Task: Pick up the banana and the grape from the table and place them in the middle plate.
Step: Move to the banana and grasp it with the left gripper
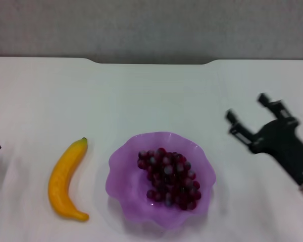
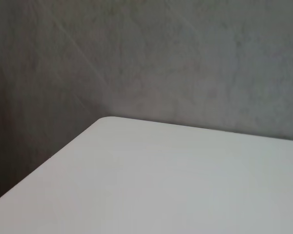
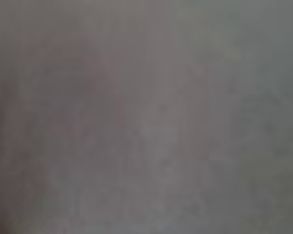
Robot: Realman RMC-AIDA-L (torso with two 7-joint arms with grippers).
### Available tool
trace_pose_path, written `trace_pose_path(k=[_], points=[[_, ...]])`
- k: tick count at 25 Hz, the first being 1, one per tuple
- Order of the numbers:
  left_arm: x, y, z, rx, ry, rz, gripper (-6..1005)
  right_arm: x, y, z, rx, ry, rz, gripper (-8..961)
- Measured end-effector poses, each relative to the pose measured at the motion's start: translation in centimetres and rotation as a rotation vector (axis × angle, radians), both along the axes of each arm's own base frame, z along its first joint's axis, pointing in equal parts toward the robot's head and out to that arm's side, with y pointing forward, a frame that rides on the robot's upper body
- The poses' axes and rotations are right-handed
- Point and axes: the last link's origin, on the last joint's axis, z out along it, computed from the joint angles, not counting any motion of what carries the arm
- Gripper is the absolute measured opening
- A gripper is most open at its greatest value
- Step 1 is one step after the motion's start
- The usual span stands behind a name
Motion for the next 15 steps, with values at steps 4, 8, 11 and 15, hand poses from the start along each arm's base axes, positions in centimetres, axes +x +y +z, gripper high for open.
trace_pose_path(k=[4, 8, 11, 15], points=[[0.1, 0.1, 0.0, 0.006, -0.002, -0.007, 890, 2.2, 0.1, 1.5, 0.009, 0.029, -0.041, 894], [0.5, 0.1, -0.2, 0.011, -0.013, -0.023, 890, 3.3, 0.2, 1.5, 0.008, -0.013, -0.07, 894], [1.0, -0.1, -0.5, 0.02, -0.021, -0.055, 890, 4.0, 0.6, 1.4, 0.028, -0.049, -0.122, 894], [1.8, -0.5, -0.9, 0.019, -0.017, -0.112, 890, 6.1, 1.0, 1.6, 0.073, -0.092, -0.271, 893]])
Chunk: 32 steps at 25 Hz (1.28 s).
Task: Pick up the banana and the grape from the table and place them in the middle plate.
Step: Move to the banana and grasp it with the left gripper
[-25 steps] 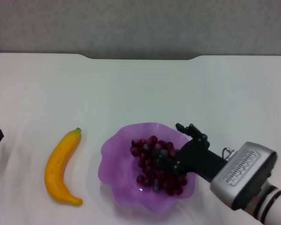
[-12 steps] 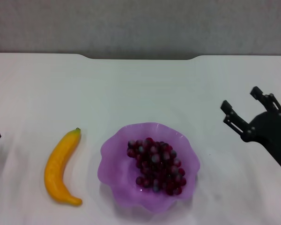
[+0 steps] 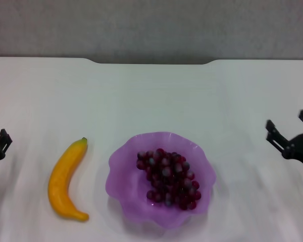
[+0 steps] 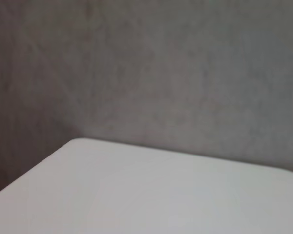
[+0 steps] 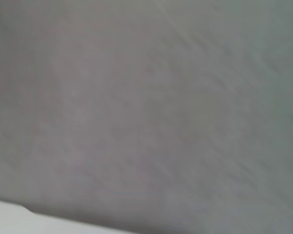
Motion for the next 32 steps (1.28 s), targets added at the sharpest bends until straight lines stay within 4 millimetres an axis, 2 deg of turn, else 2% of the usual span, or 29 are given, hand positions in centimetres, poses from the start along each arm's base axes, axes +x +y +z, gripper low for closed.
trace_pose_path(k=[3, 7, 15, 18, 22, 27, 32], points=[[0.3, -0.2, -0.1, 0.004, 0.006, -0.022, 891, 1.8, 0.4, 0.0, -0.006, -0.023, -0.126, 893], [0.3, -0.3, -0.2, 0.0, 0.009, -0.029, 891, 2.9, 1.3, -0.2, -0.036, -0.04, -0.227, 893], [1.7, 0.2, -0.6, -0.007, -0.061, -0.096, 891, 2.9, 2.1, -0.9, -0.08, -0.114, -0.252, 894], [3.2, 0.7, -0.3, -0.035, -0.123, -0.181, 891, 3.1, 2.1, -1.1, -0.094, -0.133, -0.264, 892], [4.6, 1.6, 0.7, -0.134, -0.191, -0.221, 890, 3.0, 2.1, -1.2, -0.102, -0.14, -0.263, 888], [5.7, 3.6, 1.6, -0.318, -0.129, -0.114, 890, 3.1, 2.1, -1.3, -0.109, -0.145, -0.267, 888], [9.4, 4.1, 2.7, -0.52, 0.025, -0.003, 891, 3.1, 2.1, -1.4, -0.11, -0.147, -0.267, 888]])
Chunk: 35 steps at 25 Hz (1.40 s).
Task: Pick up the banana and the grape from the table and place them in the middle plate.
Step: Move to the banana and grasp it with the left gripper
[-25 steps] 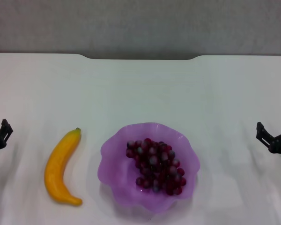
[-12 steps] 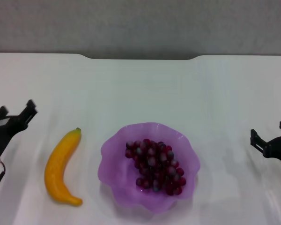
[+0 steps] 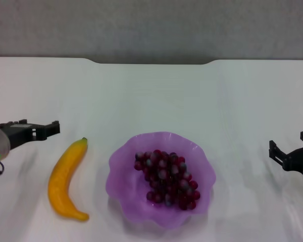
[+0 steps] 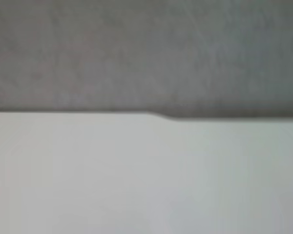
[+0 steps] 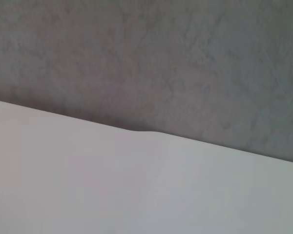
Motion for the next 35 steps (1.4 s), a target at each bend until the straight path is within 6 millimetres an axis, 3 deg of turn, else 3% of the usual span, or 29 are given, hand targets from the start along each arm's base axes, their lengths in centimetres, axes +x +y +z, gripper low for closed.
trace_pose_path(k=[5, 13, 23, 30, 35], points=[[2.5, -1.3, 1.7, -0.249, 0.044, 0.048, 891, -0.4, 0.3, -0.5, -0.024, -0.005, 0.007, 888], [2.9, -1.9, 1.0, -0.389, 0.075, 0.12, 891, -0.4, 0.2, -0.6, -0.027, -0.001, 0.003, 888], [3.8, -1.2, -2.7, -0.387, 0.139, 0.196, 891, -0.8, 0.1, -0.8, -0.033, 0.004, 0.02, 889], [4.8, -0.6, -3.7, -0.338, 0.141, 0.17, 890, -0.9, 0.1, -0.8, -0.033, 0.004, 0.022, 889], [4.2, -0.1, -4.2, -0.319, 0.143, 0.176, 890, -0.9, 0.2, -0.8, -0.032, 0.006, 0.024, 889]])
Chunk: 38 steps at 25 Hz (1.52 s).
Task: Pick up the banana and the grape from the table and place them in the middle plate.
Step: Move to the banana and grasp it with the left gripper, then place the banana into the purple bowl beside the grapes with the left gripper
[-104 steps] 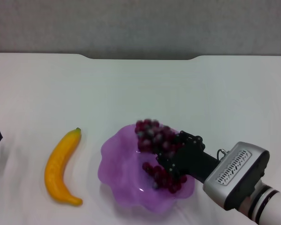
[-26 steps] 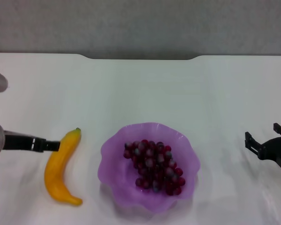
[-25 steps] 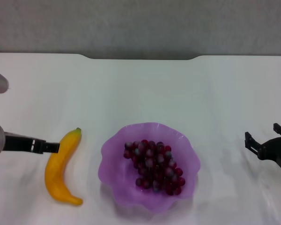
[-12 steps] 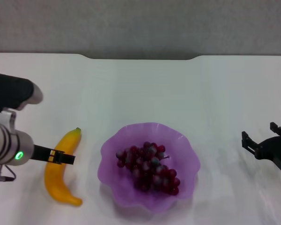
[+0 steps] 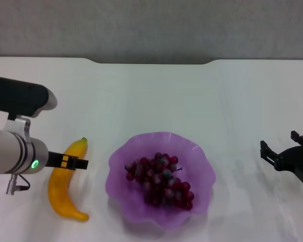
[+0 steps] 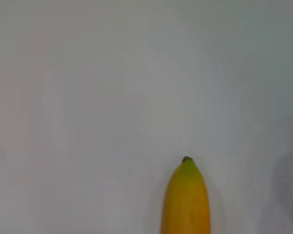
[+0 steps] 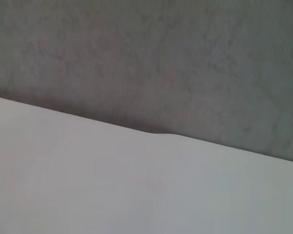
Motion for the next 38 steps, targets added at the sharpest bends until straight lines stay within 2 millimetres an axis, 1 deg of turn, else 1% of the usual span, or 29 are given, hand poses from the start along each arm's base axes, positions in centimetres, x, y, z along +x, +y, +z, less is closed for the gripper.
trace_pose_path(k=[5, 14, 20, 26, 37, 38], points=[[-1.8, 0.5, -0.9, -0.008, 0.021, 0.038, 893, 0.0, 0.0, 0.0, 0.0, 0.001, 0.001, 889], [-3.1, 0.5, -1.1, -0.014, 0.04, 0.061, 892, -0.3, 0.1, -0.1, 0.0, 0.009, 0.007, 889], [-3.2, 0.5, -1.4, -0.021, 0.047, 0.057, 890, -0.4, 0.1, -0.1, 0.001, 0.01, 0.008, 889], [-3.3, 0.5, -1.3, -0.018, 0.044, 0.059, 865, -0.4, 0.1, -0.1, 0.001, 0.01, 0.01, 889], [-3.5, 0.4, -1.2, -0.009, 0.037, 0.062, 642, -0.4, 0.1, -0.1, 0.001, 0.01, 0.01, 888], [-3.4, 0.4, -1.2, -0.008, 0.035, 0.062, 606, -0.4, 0.1, -0.1, 0.001, 0.01, 0.009, 888]])
